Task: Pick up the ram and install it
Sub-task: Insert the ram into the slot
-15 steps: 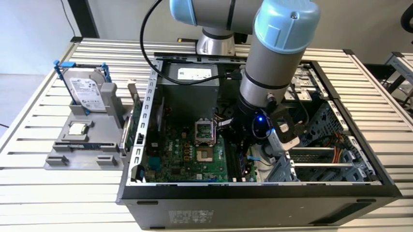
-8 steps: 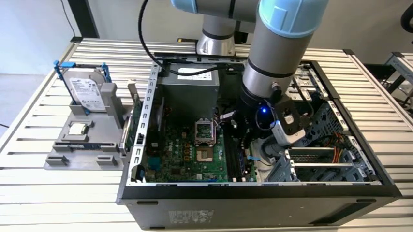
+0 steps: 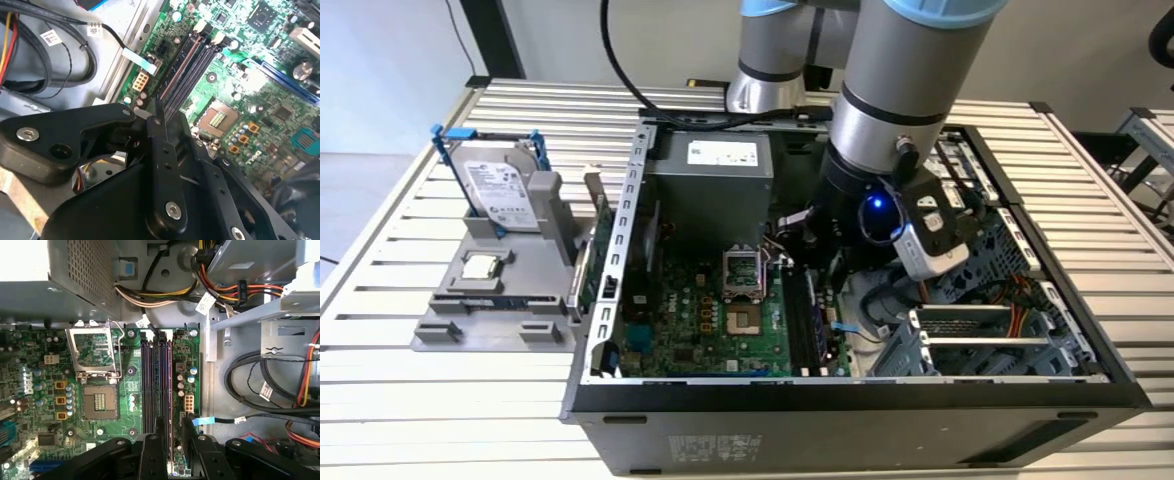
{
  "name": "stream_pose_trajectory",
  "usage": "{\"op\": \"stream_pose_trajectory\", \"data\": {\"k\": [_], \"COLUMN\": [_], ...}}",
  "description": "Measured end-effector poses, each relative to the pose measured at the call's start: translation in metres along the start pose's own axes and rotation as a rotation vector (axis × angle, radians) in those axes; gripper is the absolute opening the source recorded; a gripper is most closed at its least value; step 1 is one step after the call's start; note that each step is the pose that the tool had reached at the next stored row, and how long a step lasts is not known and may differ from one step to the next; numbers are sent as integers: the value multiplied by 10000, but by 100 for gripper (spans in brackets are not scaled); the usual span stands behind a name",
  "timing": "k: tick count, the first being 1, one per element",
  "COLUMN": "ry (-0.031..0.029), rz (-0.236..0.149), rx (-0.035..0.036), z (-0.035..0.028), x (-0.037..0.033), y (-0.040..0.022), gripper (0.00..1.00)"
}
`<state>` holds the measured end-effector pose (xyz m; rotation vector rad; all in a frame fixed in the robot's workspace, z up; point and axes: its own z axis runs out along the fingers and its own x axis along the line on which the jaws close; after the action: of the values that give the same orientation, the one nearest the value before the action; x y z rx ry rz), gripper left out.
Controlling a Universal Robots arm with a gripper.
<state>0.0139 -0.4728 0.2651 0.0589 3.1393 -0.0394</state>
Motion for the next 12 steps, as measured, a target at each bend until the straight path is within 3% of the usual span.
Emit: {"op": "stream_pose_trajectory", "data": {"k": [4,5,12], "ry": [0,0,0], "rz": [1,1,1], "rx": [-1,1,0], "z": [-1,-2,-1], "x": [0,0,0], "y": [-2,-3,-4], "gripper": [100,0,0]}}
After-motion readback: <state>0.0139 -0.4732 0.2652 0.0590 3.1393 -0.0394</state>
